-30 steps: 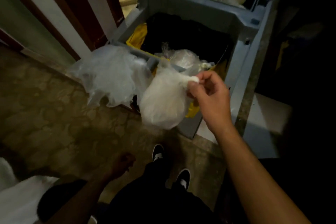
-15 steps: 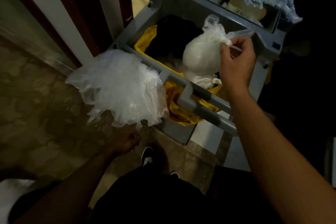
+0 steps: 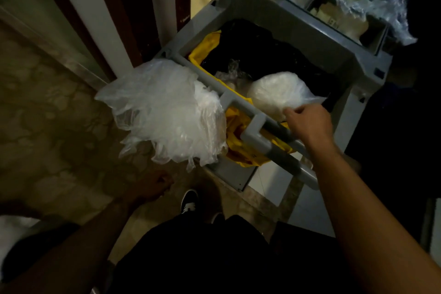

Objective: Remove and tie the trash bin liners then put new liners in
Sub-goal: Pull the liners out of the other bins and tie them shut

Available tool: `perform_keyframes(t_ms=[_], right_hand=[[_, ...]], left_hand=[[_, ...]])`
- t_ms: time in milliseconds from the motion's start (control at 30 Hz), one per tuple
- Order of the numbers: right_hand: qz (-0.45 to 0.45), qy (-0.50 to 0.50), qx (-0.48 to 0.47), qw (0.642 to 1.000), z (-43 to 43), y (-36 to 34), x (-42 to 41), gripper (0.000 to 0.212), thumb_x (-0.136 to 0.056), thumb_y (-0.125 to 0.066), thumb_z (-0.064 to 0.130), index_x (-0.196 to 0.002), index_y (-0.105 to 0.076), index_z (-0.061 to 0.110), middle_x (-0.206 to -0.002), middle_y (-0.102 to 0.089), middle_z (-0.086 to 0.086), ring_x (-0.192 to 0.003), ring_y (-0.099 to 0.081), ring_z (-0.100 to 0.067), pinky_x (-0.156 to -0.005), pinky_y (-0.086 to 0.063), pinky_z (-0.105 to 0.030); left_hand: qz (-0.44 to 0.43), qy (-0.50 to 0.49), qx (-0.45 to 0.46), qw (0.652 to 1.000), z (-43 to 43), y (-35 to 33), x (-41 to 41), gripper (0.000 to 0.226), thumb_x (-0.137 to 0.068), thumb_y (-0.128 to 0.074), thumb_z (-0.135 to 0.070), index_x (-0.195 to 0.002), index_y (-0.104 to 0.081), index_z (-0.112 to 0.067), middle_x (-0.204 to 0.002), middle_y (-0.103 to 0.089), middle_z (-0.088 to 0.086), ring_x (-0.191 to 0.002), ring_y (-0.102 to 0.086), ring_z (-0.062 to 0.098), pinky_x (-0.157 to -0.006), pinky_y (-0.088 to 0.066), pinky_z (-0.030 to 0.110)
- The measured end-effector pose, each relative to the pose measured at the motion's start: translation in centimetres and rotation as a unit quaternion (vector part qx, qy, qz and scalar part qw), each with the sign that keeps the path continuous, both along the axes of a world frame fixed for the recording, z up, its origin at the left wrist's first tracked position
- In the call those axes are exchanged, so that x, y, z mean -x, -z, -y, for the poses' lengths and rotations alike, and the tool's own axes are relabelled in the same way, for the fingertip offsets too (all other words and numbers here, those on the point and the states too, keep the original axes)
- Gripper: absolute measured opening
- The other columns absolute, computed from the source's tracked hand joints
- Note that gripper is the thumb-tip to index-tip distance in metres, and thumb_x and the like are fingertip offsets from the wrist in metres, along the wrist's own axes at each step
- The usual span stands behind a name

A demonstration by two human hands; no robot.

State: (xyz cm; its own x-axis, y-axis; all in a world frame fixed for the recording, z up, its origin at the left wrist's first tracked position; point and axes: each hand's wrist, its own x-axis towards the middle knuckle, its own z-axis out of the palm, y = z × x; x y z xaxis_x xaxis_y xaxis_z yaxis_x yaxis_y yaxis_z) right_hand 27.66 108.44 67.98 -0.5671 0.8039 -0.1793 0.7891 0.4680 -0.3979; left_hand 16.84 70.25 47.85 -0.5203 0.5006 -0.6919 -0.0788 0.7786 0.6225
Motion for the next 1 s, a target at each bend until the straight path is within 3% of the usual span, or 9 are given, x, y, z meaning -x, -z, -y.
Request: perform_keyframes(t_ms=[100,233,300,433,567,700,867,1000], right_hand=[[-0.028,-0.007,-0.089,0.996,0.8,-1.0,-0.4,0.035,-0.097,-0.056,0.044,-0.081,-0.062,0.013,-0.074,-0.064,-0.005,-0.062,-0.061,-0.014,-0.055,-0.045,-0.025],[-0.108,-0.111,0.005,0.988,4.9,-3.6,0.0,0.020,-0.094,-0.061,0.039,-0.086,-0.063,0.020,-0.075,-0.062,0.006,-0.072,-0.060,-0.010,-0.069,-0.048,-0.031],[-0.121,-0.166,0.083,0.975,7.5,-4.0,0.1,0.023,-0.090,-0.066,0.039,-0.080,-0.063,0.019,-0.071,-0.063,0.006,-0.067,-0.058,-0.012,-0.064,-0.044,-0.030],[0.033,-0.273,0.319,0.907,13.2,-1.3,-0.9,0.025,-0.093,-0.068,0.033,-0.078,-0.065,0.014,-0.061,-0.059,0.000,-0.051,-0.054,-0.011,-0.053,-0.045,-0.026],[0.186,-0.402,0.340,0.830,19.9,5.5,-3.6,0.025,-0.096,-0.066,0.033,-0.085,-0.067,0.011,-0.079,-0.072,-0.010,-0.067,-0.065,-0.018,-0.067,-0.051,-0.033],[0.311,-0.490,0.333,0.743,27.8,10.9,-7.4,0.015,-0.099,-0.063,0.024,-0.092,-0.060,0.011,-0.082,-0.067,-0.005,-0.066,-0.061,-0.015,-0.070,-0.049,-0.032],[0.336,-0.616,0.311,0.641,39.1,11.9,-12.5,0.010,-0.097,-0.066,0.018,-0.101,-0.063,0.008,-0.079,-0.067,-0.003,-0.059,-0.061,-0.013,-0.057,-0.049,-0.024],[0.331,-0.675,0.324,0.575,49.5,9.8,-16.9,0.009,-0.097,-0.065,0.023,-0.103,-0.066,0.016,-0.094,-0.073,-0.003,-0.068,-0.064,-0.010,-0.058,-0.050,-0.020]], left_hand=[[0.011,-0.040,0.009,0.999,1.5,-0.6,-1.5,0.017,-0.099,-0.061,-0.022,-0.100,-0.067,-0.007,-0.092,-0.071,0.017,-0.083,-0.069,0.032,-0.069,-0.055,0.033],[-0.007,-0.095,0.017,0.995,5.3,-1.3,-5.1,0.019,-0.100,-0.060,-0.022,-0.101,-0.067,-0.005,-0.089,-0.070,0.014,-0.076,-0.067,0.024,-0.067,-0.051,0.030],[-0.032,-0.130,0.021,0.991,7.8,-1.9,-8.6,0.013,-0.100,-0.061,-0.022,-0.093,-0.068,-0.014,-0.084,-0.072,0.010,-0.073,-0.069,0.020,-0.066,-0.054,0.031],[-0.003,-0.228,0.033,0.973,10.9,-3.3,-16.0,0.019,-0.102,-0.056,-0.022,-0.095,-0.069,-0.009,-0.078,-0.072,0.001,-0.060,-0.065,0.004,-0.061,-0.051,0.020],[0.030,-0.328,0.062,0.942,14.7,-4.1,-26.6,0.014,-0.101,-0.057,-0.022,-0.101,-0.068,-0.013,-0.085,-0.071,0.003,-0.068,-0.066,0.014,-0.067,-0.053,0.027],[0.033,-0.482,0.089,0.871,17.4,-4.6,-37.8,0.016,-0.099,-0.056,-0.007,-0.085,-0.062,-0.012,-0.073,-0.063,0.008,-0.054,-0.057,0.013,-0.047,-0.044,0.016],[0.085,-0.598,0.112,0.789,20.0,-4.1,-50.7,0.009,-0.098,-0.060,-0.022,-0.092,-0.065,-0.018,-0.080,-0.071,0.004,-0.060,-0.063,0.011,-0.059,-0.050,0.023],[0.088,-0.693,0.123,0.704,20.6,-3.3,-59.3,0.008,-0.096,-0.064,-0.022,-0.090,-0.067,-0.018,-0.077,-0.070,-0.001,-0.062,-0.063,0.009,-0.058,-0.048,0.020]])
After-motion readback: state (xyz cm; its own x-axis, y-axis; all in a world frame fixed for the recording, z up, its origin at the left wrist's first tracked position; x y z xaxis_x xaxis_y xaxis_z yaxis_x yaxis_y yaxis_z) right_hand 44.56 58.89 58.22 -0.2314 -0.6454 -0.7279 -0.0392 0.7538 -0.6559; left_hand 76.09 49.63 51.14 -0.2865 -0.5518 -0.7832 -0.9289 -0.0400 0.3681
